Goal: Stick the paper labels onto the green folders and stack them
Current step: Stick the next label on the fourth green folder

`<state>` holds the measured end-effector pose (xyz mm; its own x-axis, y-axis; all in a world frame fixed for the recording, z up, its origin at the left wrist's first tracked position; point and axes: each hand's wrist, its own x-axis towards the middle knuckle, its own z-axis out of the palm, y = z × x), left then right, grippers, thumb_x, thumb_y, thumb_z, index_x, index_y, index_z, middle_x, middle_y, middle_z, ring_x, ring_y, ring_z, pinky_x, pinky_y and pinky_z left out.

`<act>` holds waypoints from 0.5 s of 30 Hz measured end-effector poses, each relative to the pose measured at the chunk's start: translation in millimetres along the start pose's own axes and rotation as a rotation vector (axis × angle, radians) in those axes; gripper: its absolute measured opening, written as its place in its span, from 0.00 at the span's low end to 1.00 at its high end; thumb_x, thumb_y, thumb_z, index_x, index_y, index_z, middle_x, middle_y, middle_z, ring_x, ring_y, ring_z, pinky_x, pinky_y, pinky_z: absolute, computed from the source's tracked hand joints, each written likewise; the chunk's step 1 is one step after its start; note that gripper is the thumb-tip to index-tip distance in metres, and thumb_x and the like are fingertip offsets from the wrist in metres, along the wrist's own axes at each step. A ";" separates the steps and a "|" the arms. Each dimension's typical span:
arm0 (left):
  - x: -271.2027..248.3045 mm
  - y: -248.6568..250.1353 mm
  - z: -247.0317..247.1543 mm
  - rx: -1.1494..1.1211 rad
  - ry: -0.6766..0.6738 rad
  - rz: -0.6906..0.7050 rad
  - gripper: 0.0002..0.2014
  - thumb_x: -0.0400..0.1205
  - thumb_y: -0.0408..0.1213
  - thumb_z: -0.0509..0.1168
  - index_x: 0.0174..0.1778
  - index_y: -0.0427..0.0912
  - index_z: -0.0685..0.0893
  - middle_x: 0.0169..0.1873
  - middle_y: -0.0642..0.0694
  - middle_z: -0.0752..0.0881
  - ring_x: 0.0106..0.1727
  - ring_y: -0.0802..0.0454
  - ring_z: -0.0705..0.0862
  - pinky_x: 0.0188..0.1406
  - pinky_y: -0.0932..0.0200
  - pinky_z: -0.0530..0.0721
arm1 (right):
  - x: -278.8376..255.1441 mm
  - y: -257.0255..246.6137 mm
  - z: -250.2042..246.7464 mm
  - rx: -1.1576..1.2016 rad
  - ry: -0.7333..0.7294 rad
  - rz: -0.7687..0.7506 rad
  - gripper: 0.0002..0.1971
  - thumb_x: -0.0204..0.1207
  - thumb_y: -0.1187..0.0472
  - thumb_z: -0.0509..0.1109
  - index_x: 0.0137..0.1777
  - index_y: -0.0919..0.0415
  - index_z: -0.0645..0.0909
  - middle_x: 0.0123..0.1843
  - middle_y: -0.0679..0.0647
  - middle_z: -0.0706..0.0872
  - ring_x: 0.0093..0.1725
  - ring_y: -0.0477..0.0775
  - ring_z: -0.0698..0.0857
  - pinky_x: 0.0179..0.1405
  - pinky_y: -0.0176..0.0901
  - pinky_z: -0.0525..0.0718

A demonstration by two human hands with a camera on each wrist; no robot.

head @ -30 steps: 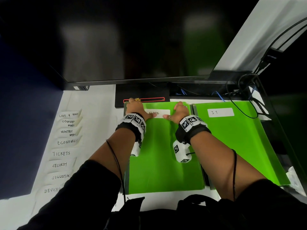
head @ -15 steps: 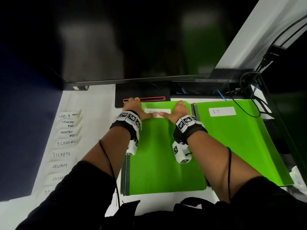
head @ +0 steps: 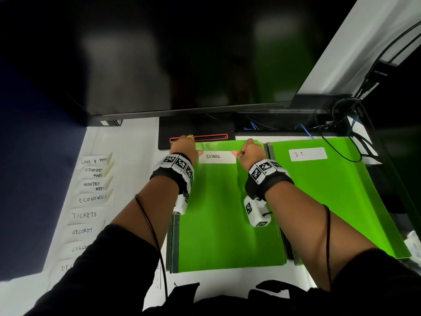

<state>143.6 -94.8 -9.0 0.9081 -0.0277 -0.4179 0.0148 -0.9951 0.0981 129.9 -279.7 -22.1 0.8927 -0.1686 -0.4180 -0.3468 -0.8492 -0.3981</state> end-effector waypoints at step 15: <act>-7.8 -3.2 1.3 0.031 -0.053 0.031 0.43 0.72 0.66 0.65 0.72 0.34 0.72 0.68 0.36 0.71 0.69 0.43 0.74 0.67 0.50 0.75 | -4.5 3.4 -16.7 0.013 -0.234 -0.012 0.31 0.72 0.54 0.76 0.68 0.65 0.65 0.59 0.56 0.76 0.64 0.57 0.78 0.55 0.44 0.74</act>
<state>135.9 -91.5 -7.3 0.8846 -0.0623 -0.4621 -0.0265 -0.9961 0.0836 129.5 -290.2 -7.9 0.8060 -0.0365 -0.5908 -0.3419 -0.8435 -0.4143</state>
